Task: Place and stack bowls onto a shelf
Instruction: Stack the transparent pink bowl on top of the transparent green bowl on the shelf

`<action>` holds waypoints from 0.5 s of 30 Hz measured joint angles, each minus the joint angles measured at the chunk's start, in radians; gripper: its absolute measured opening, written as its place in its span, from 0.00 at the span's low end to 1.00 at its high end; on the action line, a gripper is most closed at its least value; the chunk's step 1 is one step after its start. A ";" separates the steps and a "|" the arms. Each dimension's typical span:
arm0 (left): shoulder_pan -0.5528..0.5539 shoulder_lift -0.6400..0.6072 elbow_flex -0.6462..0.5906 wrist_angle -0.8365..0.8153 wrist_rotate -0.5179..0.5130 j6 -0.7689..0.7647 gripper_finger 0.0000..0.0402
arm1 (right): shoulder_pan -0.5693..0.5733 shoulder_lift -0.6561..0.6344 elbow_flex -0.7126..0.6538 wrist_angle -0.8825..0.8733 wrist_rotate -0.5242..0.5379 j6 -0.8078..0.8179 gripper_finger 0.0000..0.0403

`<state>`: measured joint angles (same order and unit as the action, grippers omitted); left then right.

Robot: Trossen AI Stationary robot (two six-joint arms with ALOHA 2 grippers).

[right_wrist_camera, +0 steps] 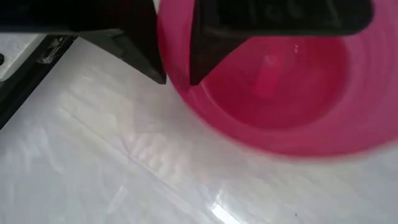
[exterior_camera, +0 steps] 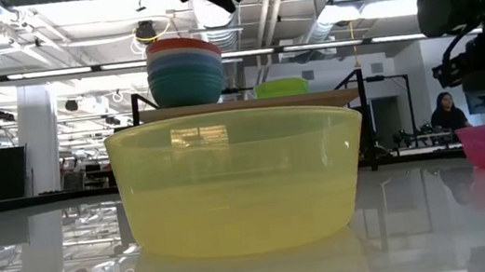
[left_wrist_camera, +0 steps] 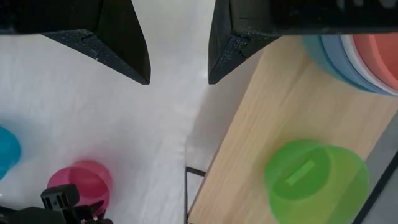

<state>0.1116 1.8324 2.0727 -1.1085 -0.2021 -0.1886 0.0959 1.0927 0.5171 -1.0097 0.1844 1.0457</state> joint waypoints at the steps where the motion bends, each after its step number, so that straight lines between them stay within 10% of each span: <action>1: -0.004 0.000 0.000 0.000 -0.005 0.000 0.36 | 0.000 0.000 0.000 0.001 0.000 0.001 0.21; 15: -0.050 -0.001 -0.045 0.033 -0.048 -0.013 0.36 | 0.031 -0.002 0.003 0.070 0.028 0.089 0.06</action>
<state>0.0615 1.8312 2.0281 -1.0752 -0.2505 -0.2021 0.1268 1.0912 0.5198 -0.9400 0.2122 1.1346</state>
